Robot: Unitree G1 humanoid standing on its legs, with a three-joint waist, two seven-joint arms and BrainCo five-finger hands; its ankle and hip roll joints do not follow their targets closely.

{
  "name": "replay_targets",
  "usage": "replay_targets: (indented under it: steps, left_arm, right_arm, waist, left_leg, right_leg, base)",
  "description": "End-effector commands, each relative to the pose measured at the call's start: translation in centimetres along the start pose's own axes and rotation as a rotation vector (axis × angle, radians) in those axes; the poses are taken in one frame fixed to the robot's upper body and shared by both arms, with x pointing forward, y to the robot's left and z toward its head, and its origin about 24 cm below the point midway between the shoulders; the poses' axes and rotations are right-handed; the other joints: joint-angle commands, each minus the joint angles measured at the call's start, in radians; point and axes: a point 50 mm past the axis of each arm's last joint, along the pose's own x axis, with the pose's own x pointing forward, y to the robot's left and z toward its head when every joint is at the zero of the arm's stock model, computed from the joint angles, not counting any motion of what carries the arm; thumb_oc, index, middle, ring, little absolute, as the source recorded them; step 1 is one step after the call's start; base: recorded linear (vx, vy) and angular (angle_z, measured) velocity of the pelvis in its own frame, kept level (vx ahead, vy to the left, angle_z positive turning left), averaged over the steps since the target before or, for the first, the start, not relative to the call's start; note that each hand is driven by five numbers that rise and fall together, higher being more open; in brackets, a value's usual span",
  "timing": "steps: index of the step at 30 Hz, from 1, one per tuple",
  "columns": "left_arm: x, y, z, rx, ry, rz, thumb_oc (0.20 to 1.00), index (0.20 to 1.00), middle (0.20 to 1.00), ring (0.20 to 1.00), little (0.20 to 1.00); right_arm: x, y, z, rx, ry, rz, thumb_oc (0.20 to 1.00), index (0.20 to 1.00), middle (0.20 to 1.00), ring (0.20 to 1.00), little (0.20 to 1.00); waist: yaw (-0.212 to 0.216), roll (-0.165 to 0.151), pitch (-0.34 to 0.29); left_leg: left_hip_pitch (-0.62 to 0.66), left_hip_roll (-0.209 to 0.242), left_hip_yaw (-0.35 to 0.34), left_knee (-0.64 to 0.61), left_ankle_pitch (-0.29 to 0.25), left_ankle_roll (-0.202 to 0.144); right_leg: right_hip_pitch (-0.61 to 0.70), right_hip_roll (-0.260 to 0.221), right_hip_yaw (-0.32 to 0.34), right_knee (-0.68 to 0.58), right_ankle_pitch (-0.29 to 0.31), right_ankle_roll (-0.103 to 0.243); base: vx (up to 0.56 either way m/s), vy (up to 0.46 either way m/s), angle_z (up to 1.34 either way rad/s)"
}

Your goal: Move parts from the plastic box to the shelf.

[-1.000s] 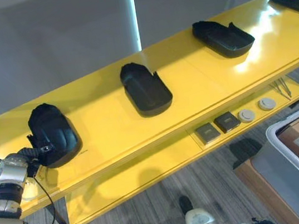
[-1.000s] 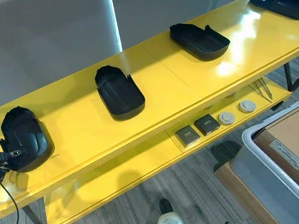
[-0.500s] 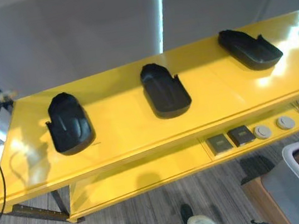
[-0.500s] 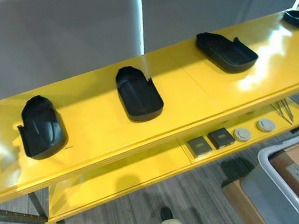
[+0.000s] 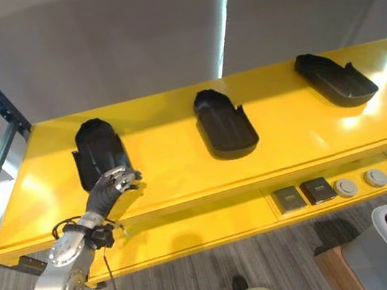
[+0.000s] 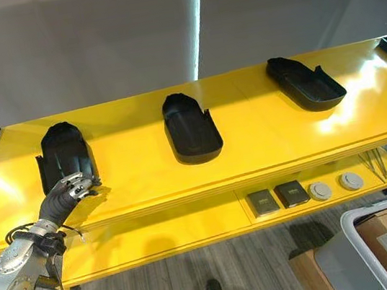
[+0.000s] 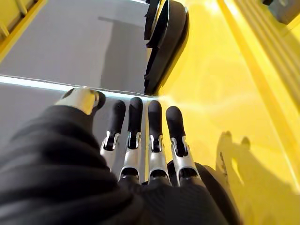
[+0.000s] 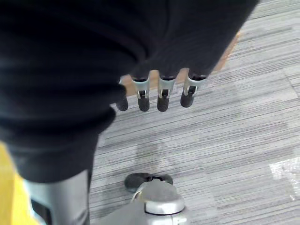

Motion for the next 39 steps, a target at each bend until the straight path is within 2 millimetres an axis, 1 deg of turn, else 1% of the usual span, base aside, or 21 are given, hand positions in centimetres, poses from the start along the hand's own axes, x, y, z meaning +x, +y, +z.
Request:
replay_targets:
  steps: [1, 4, 7, 11, 17, 19, 21, 28, 31, 39]
  left_arm:
    - [1.2, 0.4, 4.3, 0.097, -0.222, -0.006, 0.2, 0.2, 0.2, 0.2, 0.2]
    - [1.4, 0.4, 4.0, 0.102, -0.226, 0.013, 0.2, 0.2, 0.2, 0.2, 0.2]
    - [1.8, 0.8, 3.9, 0.177, -0.208, 0.063, 0.2, 0.2, 0.2, 0.2, 0.2]
    - [2.5, 0.9, 3.3, 0.14, -0.181, 0.101, 0.2, 0.2, 0.2, 0.2, 0.2]
    - [3.3, 2.1, 1.3, 0.171, -0.109, 0.252, 0.2, 0.2, 0.2, 0.2, 0.2]
    - [3.6, 2.6, 0.4, 0.145, -0.074, 0.293, 0.2, 0.2, 0.2, 0.2, 0.2]
    - [3.8, 2.8, -0.4, 0.15, -0.049, 0.325, 0.2, 0.2, 0.2, 0.2, 0.2]
    - [3.8, 3.5, -1.8, 0.113, -0.012, 0.407, 0.2, 0.2, 0.2, 0.2, 0.2]
    - [3.7, 3.9, -2.0, 0.125, -0.005, 0.434, 0.2, 0.2, 0.2, 0.2, 0.2]
    - [3.7, 5.1, -1.5, 0.145, -0.011, 0.493, 0.2, 0.2, 0.2, 0.2, 0.2]
  right_arm:
    - [0.3, -0.4, 0.3, -0.041, -0.012, -0.04, 1.0, 1.0, 1.0, 1.0, 1.0]
    - [0.2, -0.6, -0.1, -0.052, -0.002, -0.042, 1.0, 1.0, 1.0, 1.0, 1.0]
    - [0.2, -0.7, -0.2, -0.044, -0.007, -0.042, 1.0, 1.0, 1.0, 1.0, 1.0]
    - [0.3, -0.5, 0.2, -0.034, -0.028, -0.046, 1.0, 1.0, 1.0, 1.0, 1.0]
    - [0.2, -0.3, 1.7, -0.029, -0.076, -0.037, 1.0, 1.0, 1.0, 1.0, 1.0]
    - [0.2, -0.3, 2.0, -0.034, -0.076, -0.036, 1.0, 1.0, 1.0, 1.0, 1.0]
    - [0.2, -0.3, 2.1, -0.045, -0.073, -0.033, 1.0, 1.0, 1.0, 1.0, 1.0]
    - [0.2, -0.6, 2.0, -0.069, -0.068, -0.032, 1.0, 1.0, 1.0, 1.0, 1.0]
    - [0.2, -0.6, 2.1, -0.076, -0.07, -0.028, 1.0, 1.0, 1.0, 1.0, 1.0]
    - [0.2, -0.8, 2.6, -0.093, -0.079, -0.025, 1.0, 1.0, 1.0, 1.0, 1.0]
  waist:
    - [-0.007, -0.013, 0.029]
    - [-0.009, -0.015, 0.034]
    - [-0.014, -0.015, 0.037]
    - [-0.022, -0.018, 0.035]
    - [-0.038, -0.032, 0.034]
    - [-0.044, -0.036, 0.033]
    - [-0.05, -0.039, 0.037]
    - [-0.059, -0.042, 0.043]
    - [-0.062, -0.044, 0.044]
    - [-0.068, -0.041, 0.043]
  left_leg:
    - [-0.019, 0.002, -0.028, 0.055, -0.043, 0.03]
    - [-0.02, 0.005, -0.024, 0.06, -0.043, 0.03]
    - [-0.016, 0.005, -0.021, 0.057, -0.044, 0.031]
    - [-0.013, 0.007, -0.016, 0.055, -0.045, 0.03]
    - [-0.008, 0.008, -0.007, 0.06, -0.051, 0.033]
    - [-0.007, 0.011, -0.001, 0.064, -0.053, 0.033]
    - [-0.006, 0.013, 0.003, 0.066, -0.054, 0.034]
    - [-0.004, 0.015, 0.007, 0.068, -0.056, 0.034]
    - [-0.003, 0.017, 0.01, 0.068, -0.057, 0.033]
    - [0.004, 0.018, 0.013, 0.064, -0.054, 0.032]
  right_leg:
    - [0.031, -0.012, 0.049, 0.011, -0.057, 0.064]
    - [0.03, -0.013, 0.048, 0.012, -0.056, 0.065]
    - [0.031, -0.016, 0.046, 0.011, -0.054, 0.067]
    - [0.03, -0.018, 0.045, 0.012, -0.054, 0.069]
    - [0.03, -0.019, 0.049, 0.016, -0.056, 0.067]
    - [0.028, -0.019, 0.049, 0.02, -0.057, 0.067]
    - [0.026, -0.018, 0.052, 0.024, -0.058, 0.066]
    - [0.025, -0.017, 0.056, 0.027, -0.06, 0.064]
    - [0.026, -0.017, 0.057, 0.026, -0.06, 0.063]
    - [0.032, -0.018, 0.056, 0.023, -0.062, 0.063]
  base:
    - [0.0, 0.0, 0.0]
    - [0.0, 0.0, 0.0]
    - [0.0, 0.0, 0.0]
    - [0.0, 0.0, 0.0]
    - [0.0, 0.0, 0.0]
    - [0.0, 0.0, 0.0]
    - [0.0, 0.0, 0.0]
    - [0.0, 0.001, -0.01]
    - [0.0, 0.001, -0.03]
    - [0.0, 0.006, -0.02]
